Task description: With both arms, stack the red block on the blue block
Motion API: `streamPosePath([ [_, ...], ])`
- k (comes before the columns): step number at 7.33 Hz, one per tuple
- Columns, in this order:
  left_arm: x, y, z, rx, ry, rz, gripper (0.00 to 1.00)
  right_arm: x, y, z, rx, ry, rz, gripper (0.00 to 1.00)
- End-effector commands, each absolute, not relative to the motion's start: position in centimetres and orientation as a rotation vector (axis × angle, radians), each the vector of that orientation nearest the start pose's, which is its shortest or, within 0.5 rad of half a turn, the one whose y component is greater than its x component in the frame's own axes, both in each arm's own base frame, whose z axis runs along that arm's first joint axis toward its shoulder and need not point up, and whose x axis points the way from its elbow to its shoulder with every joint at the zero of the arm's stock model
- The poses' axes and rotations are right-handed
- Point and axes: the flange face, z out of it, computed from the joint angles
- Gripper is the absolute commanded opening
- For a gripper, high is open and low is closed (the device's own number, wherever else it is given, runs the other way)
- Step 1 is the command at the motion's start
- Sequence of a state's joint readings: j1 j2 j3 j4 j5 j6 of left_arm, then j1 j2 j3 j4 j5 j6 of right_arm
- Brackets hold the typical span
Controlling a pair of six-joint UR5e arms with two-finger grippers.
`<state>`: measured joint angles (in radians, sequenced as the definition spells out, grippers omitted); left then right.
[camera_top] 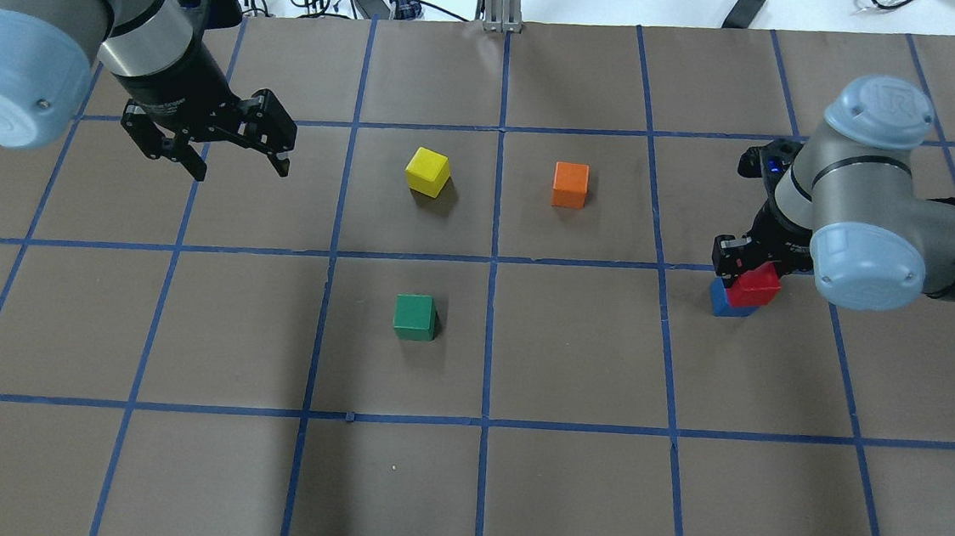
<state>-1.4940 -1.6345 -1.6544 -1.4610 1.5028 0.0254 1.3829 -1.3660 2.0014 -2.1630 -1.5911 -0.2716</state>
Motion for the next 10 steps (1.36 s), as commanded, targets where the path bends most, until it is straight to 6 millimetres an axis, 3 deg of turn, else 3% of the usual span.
streamPosePath([
  [1,-10.1,-52.1,42.0,-0.082,3.211,0.073,1.00,3.6,-51.4,24.1,-0.114,3.148,0.075,0.71],
  [3,-10.1,-51.9,42.3,-0.081,3.211,0.063,1.00,3.5,-51.5,24.3,-0.112,3.149,0.068,1.00],
  [5,-10.1,-51.9,42.6,-0.083,3.209,0.054,1.00,3.2,-52.3,26.0,-0.115,3.178,0.037,1.00],
  [6,-10.1,-51.8,42.7,-0.083,3.209,0.051,1.00,2.9,-53.7,28.7,-0.119,3.200,-0.015,1.00],
  [9,-10.1,-51.7,42.9,-0.083,3.209,0.046,1.00,3.0,-57.0,40.8,-0.110,3.167,0.007,1.00],
  [10,-10.1,-51.7,42.9,-0.081,3.209,0.046,1.00,3.8,-57.2,43.3,0.042,3.088,0.041,1.00],
])
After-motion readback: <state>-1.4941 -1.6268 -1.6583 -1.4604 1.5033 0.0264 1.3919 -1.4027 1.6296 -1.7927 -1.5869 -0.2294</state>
